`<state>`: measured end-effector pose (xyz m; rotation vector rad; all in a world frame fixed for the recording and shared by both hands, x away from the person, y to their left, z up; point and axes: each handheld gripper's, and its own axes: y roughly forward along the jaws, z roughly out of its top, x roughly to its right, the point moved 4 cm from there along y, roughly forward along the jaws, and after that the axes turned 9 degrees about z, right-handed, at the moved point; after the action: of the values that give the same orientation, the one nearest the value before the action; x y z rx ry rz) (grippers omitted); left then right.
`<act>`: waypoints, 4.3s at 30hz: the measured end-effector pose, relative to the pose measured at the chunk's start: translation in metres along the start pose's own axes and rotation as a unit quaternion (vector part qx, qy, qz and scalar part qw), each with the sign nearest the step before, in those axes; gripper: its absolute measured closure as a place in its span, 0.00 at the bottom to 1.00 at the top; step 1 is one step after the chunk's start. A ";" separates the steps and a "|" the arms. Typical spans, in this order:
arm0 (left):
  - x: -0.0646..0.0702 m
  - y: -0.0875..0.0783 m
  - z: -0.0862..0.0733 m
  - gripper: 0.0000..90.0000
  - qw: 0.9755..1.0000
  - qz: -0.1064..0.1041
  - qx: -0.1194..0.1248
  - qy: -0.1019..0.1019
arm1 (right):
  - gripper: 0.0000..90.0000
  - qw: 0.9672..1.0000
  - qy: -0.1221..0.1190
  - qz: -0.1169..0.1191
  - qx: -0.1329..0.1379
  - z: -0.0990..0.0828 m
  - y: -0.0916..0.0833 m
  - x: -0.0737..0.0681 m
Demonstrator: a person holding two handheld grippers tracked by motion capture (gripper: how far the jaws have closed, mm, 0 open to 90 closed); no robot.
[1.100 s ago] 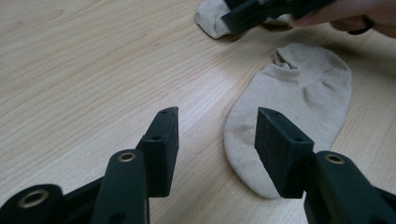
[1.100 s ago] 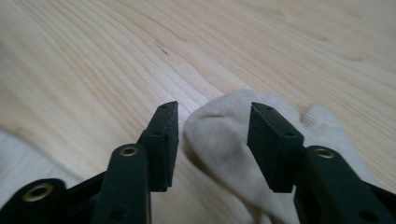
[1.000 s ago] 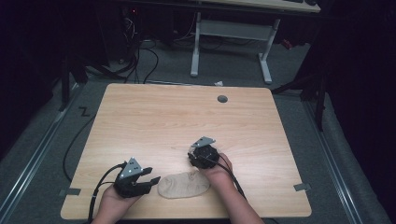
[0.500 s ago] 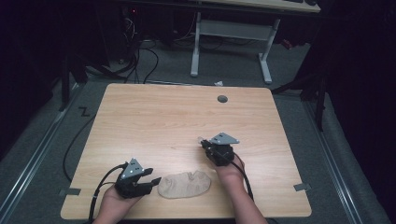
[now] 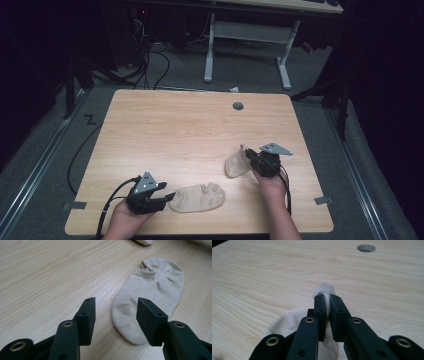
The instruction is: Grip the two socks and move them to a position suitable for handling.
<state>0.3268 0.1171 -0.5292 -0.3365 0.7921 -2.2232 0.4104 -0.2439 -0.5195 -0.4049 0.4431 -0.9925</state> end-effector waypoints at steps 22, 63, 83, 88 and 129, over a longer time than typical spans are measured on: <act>0.000 0.000 0.001 0.57 1.000 -0.001 0.001 0.002 | 0.96 0.994 -0.067 0.014 -0.084 -0.029 -0.005 -0.015; 0.000 0.012 -0.005 0.62 1.000 0.014 -0.014 0.018 | 0.93 0.979 -0.146 0.084 -0.113 -0.013 0.055 -0.099; -0.017 0.007 -0.002 0.61 1.000 0.026 0.002 -0.016 | 0.98 0.988 -0.090 0.003 -0.124 -0.029 0.028 -0.029; -0.019 0.006 -0.003 0.61 0.999 0.030 0.003 -0.020 | 0.98 0.984 -0.127 0.035 -0.124 -0.026 0.044 -0.056; -0.036 0.068 0.016 0.81 0.995 0.069 -0.013 -0.070 | 0.73 0.989 -0.066 0.072 -0.113 -0.023 0.057 -0.073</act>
<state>0.3969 0.0996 -0.5593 -0.4325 0.7459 -2.0373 0.4036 -0.1554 -0.5561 -0.6302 0.4602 -0.7716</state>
